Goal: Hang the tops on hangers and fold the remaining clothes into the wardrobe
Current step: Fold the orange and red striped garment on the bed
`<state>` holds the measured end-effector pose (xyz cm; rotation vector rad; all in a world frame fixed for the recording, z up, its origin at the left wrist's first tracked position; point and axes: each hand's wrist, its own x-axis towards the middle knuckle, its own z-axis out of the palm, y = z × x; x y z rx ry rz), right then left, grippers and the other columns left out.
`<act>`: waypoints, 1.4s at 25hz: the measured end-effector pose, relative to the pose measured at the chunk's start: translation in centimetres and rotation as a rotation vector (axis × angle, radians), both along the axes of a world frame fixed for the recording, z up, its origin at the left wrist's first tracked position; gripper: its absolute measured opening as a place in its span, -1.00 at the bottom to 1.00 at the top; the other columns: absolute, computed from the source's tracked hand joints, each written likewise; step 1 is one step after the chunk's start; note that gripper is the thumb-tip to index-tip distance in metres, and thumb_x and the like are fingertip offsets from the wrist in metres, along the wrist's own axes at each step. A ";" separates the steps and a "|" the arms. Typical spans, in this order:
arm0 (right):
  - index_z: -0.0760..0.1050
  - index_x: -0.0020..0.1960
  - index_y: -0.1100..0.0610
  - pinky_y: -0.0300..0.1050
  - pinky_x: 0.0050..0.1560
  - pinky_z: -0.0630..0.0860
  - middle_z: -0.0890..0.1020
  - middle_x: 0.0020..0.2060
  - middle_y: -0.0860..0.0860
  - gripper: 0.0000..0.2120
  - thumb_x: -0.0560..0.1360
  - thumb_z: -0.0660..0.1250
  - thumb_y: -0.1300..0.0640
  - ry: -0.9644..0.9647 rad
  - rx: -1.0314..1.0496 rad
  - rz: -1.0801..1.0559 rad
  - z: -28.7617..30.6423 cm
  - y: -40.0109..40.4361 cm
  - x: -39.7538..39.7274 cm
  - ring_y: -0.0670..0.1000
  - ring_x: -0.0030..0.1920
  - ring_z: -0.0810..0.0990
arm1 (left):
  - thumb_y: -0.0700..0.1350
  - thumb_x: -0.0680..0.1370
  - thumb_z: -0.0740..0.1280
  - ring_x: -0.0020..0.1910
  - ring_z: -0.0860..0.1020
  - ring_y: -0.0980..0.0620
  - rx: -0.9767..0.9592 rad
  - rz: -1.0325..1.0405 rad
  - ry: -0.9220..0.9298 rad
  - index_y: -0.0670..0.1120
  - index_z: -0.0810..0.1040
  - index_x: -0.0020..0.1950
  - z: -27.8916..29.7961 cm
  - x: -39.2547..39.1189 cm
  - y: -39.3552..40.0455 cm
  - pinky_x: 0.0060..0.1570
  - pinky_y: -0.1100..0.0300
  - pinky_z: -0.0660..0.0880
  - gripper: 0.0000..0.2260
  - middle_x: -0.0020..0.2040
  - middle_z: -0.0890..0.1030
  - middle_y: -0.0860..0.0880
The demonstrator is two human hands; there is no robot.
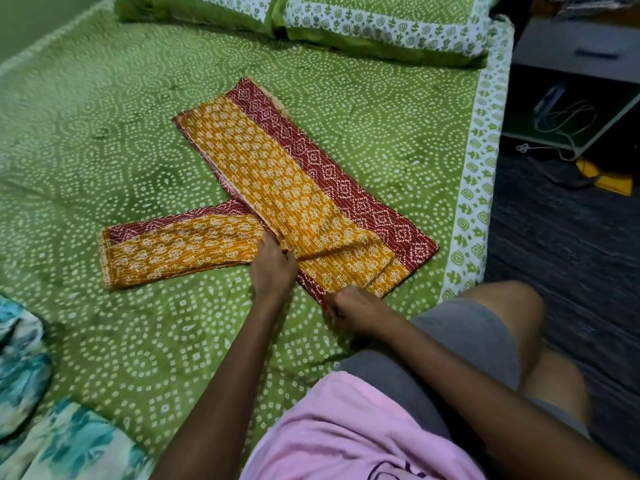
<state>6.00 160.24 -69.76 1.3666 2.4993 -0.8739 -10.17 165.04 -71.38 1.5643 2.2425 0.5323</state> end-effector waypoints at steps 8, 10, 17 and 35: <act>0.61 -0.09 0.30 -0.25 -0.35 0.49 0.63 -0.29 0.07 -0.85 0.50 0.28 0.26 0.194 -0.402 -0.366 3.9 2.8 4.4 -0.08 -0.37 0.57 | 0.17 0.60 -0.28 0.50 -0.24 -0.07 0.031 -0.638 0.287 -0.10 -0.19 0.52 -2.7 7.1 0.3 0.49 -0.05 -0.14 -0.44 0.53 -0.21 -0.10; 0.58 -0.05 0.29 -0.24 -0.31 0.42 0.59 -0.27 0.04 -0.81 0.55 0.23 0.21 0.262 -0.017 -0.653 3.7 5.0 5.0 -0.04 -0.31 0.52 | 0.25 0.52 -0.44 0.48 -0.34 -0.07 -0.005 -0.600 0.316 -0.14 -0.33 0.49 -4.7 7.2 -1.6 0.47 0.01 -0.27 -0.35 0.50 -0.31 -0.14; -0.08 0.54 -0.07 0.09 0.45 -0.24 -0.10 0.53 -0.07 -0.51 0.64 -0.11 -0.11 0.093 -0.009 -0.359 -3.6 7.7 3.4 0.00 0.51 -0.18 | 0.55 0.25 -0.40 0.48 -0.34 -0.07 -0.162 -0.419 0.347 -0.19 -0.30 0.50 -4.1 3.7 -3.4 0.37 0.07 -0.47 0.05 0.51 -0.30 -0.14; -0.32 0.51 0.17 0.03 0.44 -0.36 -0.25 0.51 0.08 -0.21 0.48 -0.41 -0.34 -0.092 0.295 0.003 -5.2 11.8 -11.0 0.04 0.50 -0.30 | 0.16 0.51 0.29 0.21 0.46 -0.28 -0.106 0.623 -0.080 -0.34 0.41 0.26 1.7 -25.8 1.0 0.16 -0.03 0.39 -0.41 0.22 0.49 -0.34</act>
